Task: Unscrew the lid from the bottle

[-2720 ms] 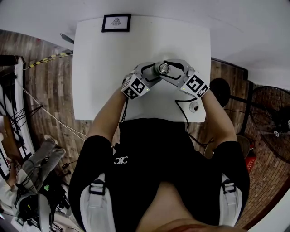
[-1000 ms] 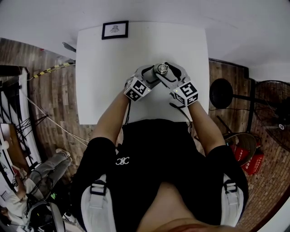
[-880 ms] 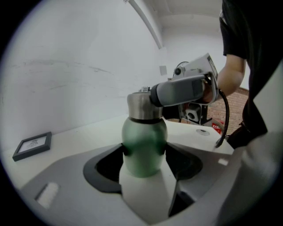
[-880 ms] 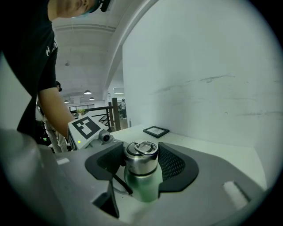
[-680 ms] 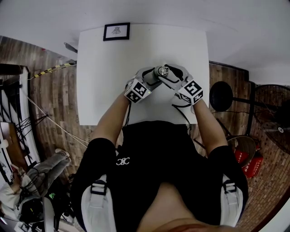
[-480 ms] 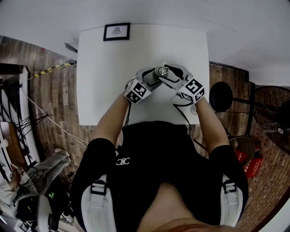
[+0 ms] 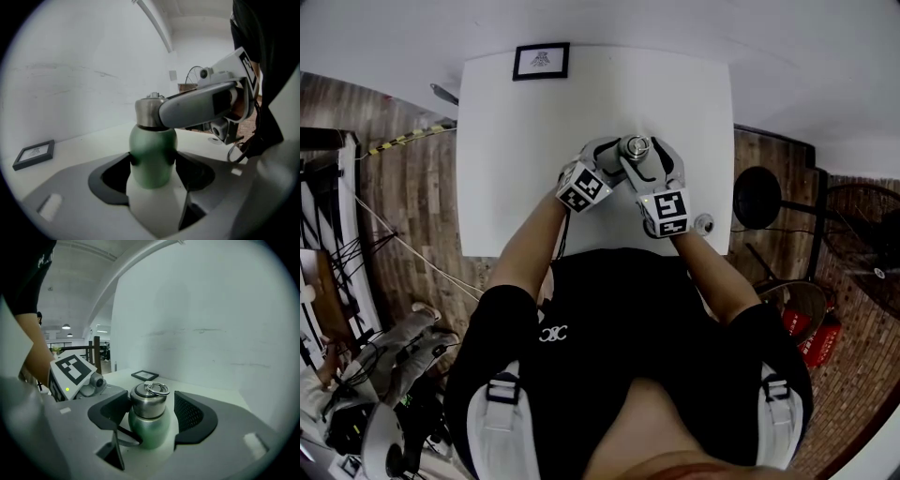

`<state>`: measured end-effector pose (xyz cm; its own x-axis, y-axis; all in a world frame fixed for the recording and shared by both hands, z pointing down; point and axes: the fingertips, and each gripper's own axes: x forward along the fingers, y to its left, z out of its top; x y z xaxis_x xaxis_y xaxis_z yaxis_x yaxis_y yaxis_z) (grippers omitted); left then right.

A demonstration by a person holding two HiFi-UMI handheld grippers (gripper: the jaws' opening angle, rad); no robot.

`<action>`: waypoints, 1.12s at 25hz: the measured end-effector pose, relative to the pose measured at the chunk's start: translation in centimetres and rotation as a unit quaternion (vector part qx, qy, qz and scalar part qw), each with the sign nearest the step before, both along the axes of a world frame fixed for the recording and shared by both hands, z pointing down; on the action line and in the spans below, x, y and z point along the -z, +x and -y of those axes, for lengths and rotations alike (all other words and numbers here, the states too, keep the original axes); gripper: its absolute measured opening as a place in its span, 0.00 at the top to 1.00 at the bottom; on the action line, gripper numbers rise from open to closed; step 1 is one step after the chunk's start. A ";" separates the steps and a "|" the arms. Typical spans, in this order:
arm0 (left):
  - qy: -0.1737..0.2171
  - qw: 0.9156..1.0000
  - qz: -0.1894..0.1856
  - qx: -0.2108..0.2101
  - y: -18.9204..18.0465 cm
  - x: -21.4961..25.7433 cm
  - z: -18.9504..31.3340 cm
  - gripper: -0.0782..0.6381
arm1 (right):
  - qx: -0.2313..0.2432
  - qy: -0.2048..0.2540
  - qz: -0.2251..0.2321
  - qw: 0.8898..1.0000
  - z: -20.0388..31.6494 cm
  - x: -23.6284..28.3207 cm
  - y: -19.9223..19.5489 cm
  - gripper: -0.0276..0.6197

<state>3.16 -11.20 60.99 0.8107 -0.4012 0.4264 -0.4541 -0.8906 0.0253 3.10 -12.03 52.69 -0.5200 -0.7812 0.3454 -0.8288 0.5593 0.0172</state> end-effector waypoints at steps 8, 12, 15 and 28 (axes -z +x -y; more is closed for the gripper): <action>-0.002 1.000 0.001 0.002 0.0 0.0 -0.1 0.40 | -0.084 0.017 0.005 0.996 0.8 0.5 -0.3 0.52; 0.001 1.000 0.001 0.001 0.0 0.1 -0.2 0.40 | -0.040 0.010 0.022 0.999 0.7 0.7 -0.3 0.52; 0.002 1.000 0.000 0.001 0.0 0.1 -0.4 0.40 | 0.011 0.005 0.036 0.999 0.5 0.6 -0.5 0.52; 0.004 1.000 -0.002 0.000 -0.3 0.6 -1.0 0.40 | 0.295 -0.021 0.028 0.955 -0.9 1.2 -1.7 0.53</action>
<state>2.88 -10.17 60.42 0.8122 -0.4049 0.4200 -0.4542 -0.8907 0.0198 1.38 -11.16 51.52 -0.8841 -0.3322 0.3288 -0.3676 0.9286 -0.0502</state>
